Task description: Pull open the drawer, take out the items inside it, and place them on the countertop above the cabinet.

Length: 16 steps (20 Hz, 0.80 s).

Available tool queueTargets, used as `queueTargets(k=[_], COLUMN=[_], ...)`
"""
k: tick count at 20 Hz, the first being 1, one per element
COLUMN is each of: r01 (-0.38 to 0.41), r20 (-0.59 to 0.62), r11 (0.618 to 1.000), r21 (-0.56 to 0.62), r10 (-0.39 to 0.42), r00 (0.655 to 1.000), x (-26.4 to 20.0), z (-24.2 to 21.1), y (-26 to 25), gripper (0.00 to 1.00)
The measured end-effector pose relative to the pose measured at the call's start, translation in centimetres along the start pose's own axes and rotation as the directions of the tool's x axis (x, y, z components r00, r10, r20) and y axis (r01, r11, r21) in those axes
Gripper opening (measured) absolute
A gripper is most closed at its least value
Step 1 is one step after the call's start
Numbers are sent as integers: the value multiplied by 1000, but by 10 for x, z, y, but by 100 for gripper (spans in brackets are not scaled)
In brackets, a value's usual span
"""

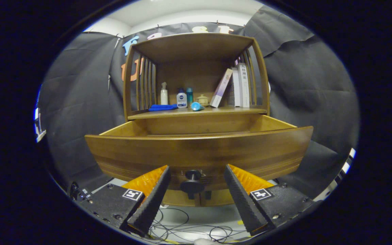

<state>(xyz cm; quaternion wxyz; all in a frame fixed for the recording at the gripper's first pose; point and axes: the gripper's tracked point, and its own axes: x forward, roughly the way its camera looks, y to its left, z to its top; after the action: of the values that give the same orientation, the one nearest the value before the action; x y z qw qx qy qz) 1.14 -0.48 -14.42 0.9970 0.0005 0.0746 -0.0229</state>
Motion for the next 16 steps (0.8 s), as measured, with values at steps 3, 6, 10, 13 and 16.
queueTargets(k=[3,6,10,13,16], r01=[5,11,28,50,44], r20=[-2,-24,-23,-11,-2], r11=[1000,1000,1000,998,999], r21=[-4,-9,-6,-27,-21], r10=[-5,-12,-28,-50,-44], r00=[1000,1000,999,999,999], x=[10,17,20,22,25], z=[0,-10,-11,-13,-11], y=[3,4,3,2,2], gripper=[100,100,100,100,100])
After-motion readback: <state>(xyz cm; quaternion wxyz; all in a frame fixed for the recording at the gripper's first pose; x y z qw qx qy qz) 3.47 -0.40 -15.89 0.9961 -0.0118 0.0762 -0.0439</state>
